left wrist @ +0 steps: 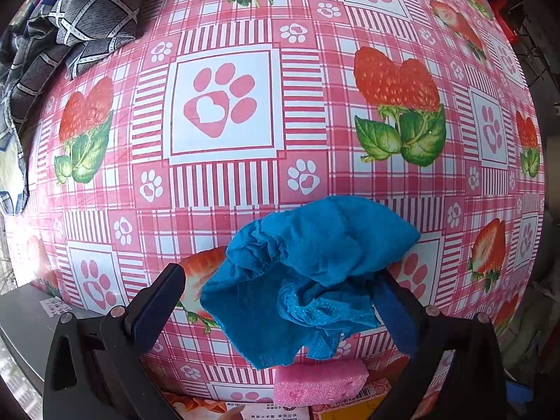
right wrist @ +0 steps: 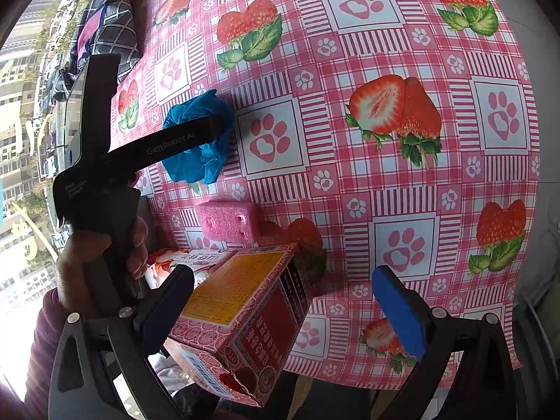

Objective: Organize soft objects
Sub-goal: 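Grasp the blue cloth with the left gripper while the right grasps the pink sponge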

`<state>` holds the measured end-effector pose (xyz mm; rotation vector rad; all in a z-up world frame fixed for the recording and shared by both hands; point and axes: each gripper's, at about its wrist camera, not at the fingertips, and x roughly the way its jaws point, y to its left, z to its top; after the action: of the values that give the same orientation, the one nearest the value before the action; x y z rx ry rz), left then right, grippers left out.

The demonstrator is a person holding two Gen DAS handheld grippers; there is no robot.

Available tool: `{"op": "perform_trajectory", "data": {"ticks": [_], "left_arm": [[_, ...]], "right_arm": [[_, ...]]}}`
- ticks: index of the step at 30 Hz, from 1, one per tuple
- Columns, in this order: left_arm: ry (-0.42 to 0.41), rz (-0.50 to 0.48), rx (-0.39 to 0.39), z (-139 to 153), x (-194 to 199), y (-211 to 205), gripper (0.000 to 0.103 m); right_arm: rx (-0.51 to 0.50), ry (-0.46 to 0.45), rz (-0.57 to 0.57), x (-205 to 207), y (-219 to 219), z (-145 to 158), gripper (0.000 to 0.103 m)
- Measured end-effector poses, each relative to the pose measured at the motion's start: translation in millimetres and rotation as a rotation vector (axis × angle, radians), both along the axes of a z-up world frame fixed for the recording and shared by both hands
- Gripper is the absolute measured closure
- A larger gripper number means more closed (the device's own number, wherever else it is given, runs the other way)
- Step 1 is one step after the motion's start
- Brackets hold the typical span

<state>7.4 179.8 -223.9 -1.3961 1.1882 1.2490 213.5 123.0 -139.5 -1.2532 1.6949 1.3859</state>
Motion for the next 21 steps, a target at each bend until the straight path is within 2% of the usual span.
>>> {"op": "perform_trajectory", "data": {"ticks": [5, 6, 8, 9, 10, 13, 21], "left_arm": [[-0.011, -0.03, -0.007, -5, 9, 3, 0.016], [-0.035, -0.027, -0.01, -5, 8, 3, 0.027], [-0.068, -0.029, -0.003, -2, 11, 4, 0.041], [-0.09, -0.042, 0.003, 0, 11, 4, 0.058], [-0.1, -0.047, 0.008, 5, 11, 2, 0.061], [-0.073, -0.025, 0.054, 21, -1, -3, 0.065], [-0.035, 0.146, 0.192, 82, -66, -41, 0.065]], "right_arm": [[-0.017, 0.007, 0.022, -15, 6, -3, 0.001], [-0.021, 0.008, 0.023, -17, 7, -4, 0.001], [-0.029, 0.003, 0.025, -22, 9, -4, 0.001], [-0.031, 0.003, 0.026, -24, 9, -4, 0.001], [-0.035, 0.001, 0.027, -27, 11, -5, 0.001], [-0.055, -0.024, 0.039, -40, 13, -8, 0.001], [-0.146, -0.108, 0.066, -82, 19, -24, 0.001]]}}
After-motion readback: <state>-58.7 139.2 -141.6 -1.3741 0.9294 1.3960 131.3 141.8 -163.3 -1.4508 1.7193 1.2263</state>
